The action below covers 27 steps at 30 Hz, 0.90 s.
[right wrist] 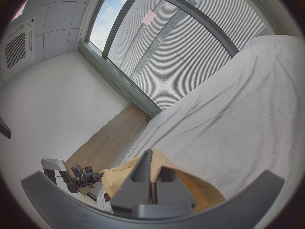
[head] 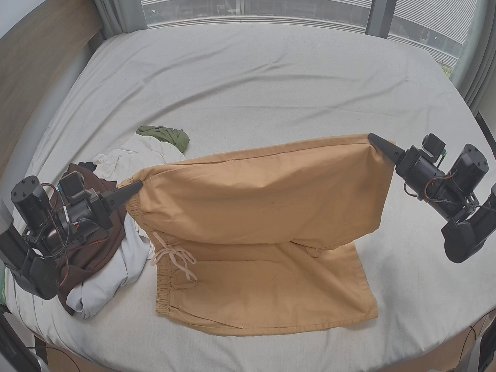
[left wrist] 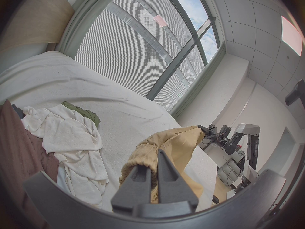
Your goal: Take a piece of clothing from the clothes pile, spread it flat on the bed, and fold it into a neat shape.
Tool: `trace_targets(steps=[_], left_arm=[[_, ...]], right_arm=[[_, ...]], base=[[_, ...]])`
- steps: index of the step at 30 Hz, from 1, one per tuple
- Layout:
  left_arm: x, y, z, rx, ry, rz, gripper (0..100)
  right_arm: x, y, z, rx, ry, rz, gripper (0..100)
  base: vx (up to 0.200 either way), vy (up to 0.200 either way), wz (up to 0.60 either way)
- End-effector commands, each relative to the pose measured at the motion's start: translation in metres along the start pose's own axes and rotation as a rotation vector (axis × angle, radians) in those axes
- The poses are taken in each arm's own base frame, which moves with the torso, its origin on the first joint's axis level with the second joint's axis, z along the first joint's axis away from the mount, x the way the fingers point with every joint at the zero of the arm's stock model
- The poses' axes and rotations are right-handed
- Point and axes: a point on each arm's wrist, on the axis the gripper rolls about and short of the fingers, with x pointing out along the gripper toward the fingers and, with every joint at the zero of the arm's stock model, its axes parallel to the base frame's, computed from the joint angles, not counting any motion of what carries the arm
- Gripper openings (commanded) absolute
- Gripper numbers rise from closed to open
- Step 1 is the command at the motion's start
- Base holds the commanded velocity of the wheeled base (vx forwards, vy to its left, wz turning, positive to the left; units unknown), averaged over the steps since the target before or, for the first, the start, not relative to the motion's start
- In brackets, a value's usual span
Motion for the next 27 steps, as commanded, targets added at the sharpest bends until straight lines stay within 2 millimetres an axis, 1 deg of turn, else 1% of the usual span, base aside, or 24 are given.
trace_targets(steps=[1, 7, 10, 13, 18, 27], left_arm=[[0.002, 0.004, 0.0, -0.003, -0.002, 0.005, 0], [0.002, 0.005, -0.001, -0.005, -0.002, 0.009, 0], [0.001, 0.012, -0.001, -0.004, -0.006, 0.027, 0], [0.0, 0.016, -0.001, -0.003, -0.009, 0.038, 0], [0.0, 0.018, -0.001, -0.005, -0.008, 0.042, 0], [-0.001, 0.025, 0.0, -0.004, -0.015, 0.064, 0]], right_arm=[[0.006, -0.011, -0.003, 0.002, 0.001, -0.011, 0], [0.01, -0.021, -0.006, 0.004, 0.002, -0.025, 0], [0.016, -0.028, -0.004, -0.005, -0.01, -0.021, 0], [0.021, -0.029, -0.002, -0.012, -0.019, -0.011, 0], [0.027, -0.027, 0.002, -0.022, -0.032, 0.009, 0], [0.029, -0.033, -0.004, -0.016, -0.023, 0.001, 0]], base=[[0.0, 0.0, 0.0], [0.0, 0.0, 0.0], [0.0, 0.0, 0.0], [0.0, 0.0, 0.0], [0.0, 0.0, 0.0], [0.0, 0.0, 0.0]])
